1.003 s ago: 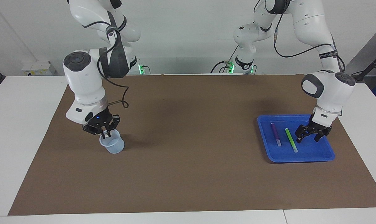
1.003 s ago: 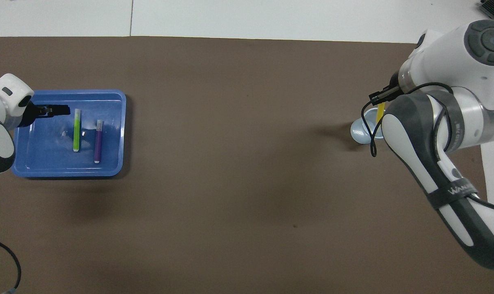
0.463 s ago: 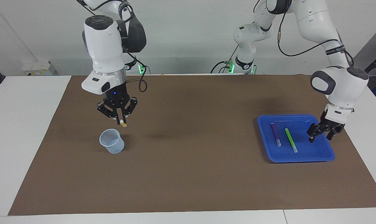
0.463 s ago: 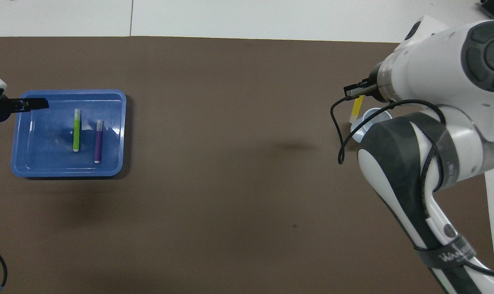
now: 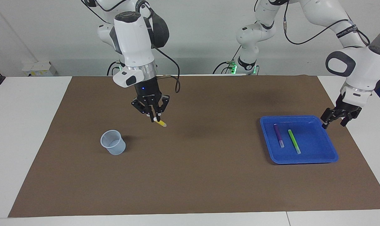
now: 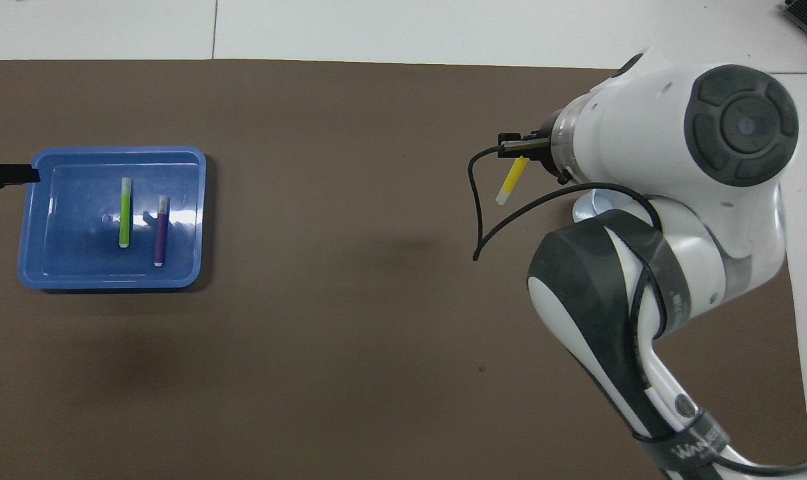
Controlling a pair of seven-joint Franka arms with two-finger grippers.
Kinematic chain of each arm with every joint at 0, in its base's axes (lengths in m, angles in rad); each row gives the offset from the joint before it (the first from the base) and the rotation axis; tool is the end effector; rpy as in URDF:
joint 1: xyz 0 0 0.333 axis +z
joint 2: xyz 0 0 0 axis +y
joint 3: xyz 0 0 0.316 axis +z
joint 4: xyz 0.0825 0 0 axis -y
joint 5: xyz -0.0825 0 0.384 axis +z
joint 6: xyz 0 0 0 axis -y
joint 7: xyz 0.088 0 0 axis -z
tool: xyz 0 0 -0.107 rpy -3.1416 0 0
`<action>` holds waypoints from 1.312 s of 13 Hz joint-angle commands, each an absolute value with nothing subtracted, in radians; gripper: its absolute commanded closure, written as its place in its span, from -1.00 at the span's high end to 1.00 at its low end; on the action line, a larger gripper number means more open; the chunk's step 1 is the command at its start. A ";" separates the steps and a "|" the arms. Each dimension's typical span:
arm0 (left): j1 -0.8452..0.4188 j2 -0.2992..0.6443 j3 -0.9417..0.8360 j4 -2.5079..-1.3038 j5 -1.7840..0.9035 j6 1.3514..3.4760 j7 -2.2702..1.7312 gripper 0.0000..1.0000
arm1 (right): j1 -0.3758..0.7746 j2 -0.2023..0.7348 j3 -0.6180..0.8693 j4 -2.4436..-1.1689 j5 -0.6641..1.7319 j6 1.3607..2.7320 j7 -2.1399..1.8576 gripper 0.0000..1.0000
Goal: Right arm passes pens to left for tray arrangement
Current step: 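Lift the yellow pen and carry it toward the left gripper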
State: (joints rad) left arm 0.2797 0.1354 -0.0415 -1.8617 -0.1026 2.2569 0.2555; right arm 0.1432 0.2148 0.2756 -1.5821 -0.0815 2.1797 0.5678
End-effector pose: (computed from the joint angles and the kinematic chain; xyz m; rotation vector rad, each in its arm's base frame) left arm 0.6036 0.1447 0.4707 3.0852 0.0594 0.4260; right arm 0.6115 0.2503 0.5569 -2.9210 0.1947 -0.5241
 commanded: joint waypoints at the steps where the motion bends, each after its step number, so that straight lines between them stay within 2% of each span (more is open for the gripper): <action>1: 0.223 0.135 -0.043 -1.824 -0.092 2.201 0.224 1.00 | 0.198 0.256 0.278 -1.601 -0.057 2.296 0.753 -1.00; 7: 0.118 0.118 -0.048 -1.743 -0.091 1.994 -0.076 1.00 | 0.273 0.317 0.279 -1.603 -0.045 2.499 1.118 -1.00; 14: 0.039 0.080 -0.061 -1.753 -0.119 1.856 -0.443 1.00 | 0.373 0.325 0.279 -1.601 0.126 2.576 1.487 -1.00; 17: 0.029 0.071 -0.061 -1.756 -0.292 1.824 -0.703 1.00 | 0.377 0.325 0.282 -1.615 0.132 2.626 1.614 -1.00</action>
State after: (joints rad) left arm 0.0367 0.0911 -0.0726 -1.7498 -0.2140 1.8579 -0.5629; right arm 0.3848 0.3257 0.2783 -1.5991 0.1032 2.5869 1.5655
